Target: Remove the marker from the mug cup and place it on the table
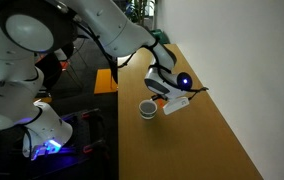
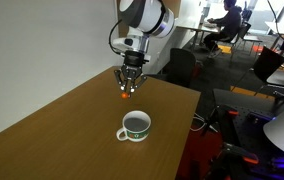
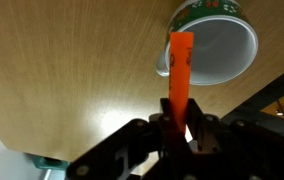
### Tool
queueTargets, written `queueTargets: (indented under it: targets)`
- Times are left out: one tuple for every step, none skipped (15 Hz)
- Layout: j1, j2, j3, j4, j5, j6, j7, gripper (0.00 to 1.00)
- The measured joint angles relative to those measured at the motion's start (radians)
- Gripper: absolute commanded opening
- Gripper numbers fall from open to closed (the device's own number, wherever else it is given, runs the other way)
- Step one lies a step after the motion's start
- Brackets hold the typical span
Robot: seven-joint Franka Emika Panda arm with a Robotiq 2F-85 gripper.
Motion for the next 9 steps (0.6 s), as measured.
queueTargets:
  targets:
    - [0.006, -0.004, -0.012, 0.004, 0.001, 0.024, 0.041, 0.05]
    - [0.012, -0.004, -0.024, 0.009, 0.001, 0.052, 0.082, 0.05]
    - [0.018, -0.004, -0.035, 0.013, 0.001, 0.079, 0.125, 0.05]
    - [0.023, -0.003, -0.046, 0.018, 0.0, 0.106, 0.168, 0.05]
    - [0.028, -0.002, -0.056, 0.021, -0.002, 0.131, 0.212, 0.05]
    - [0.033, 0.002, -0.067, 0.026, -0.007, 0.156, 0.263, 0.05]
    - [0.036, 0.008, -0.077, 0.031, -0.019, 0.18, 0.315, 0.05]
    - [0.04, 0.02, -0.086, 0.04, -0.035, 0.204, 0.373, 0.05]
    - [0.042, 0.036, -0.093, 0.051, -0.053, 0.23, 0.431, 0.05]
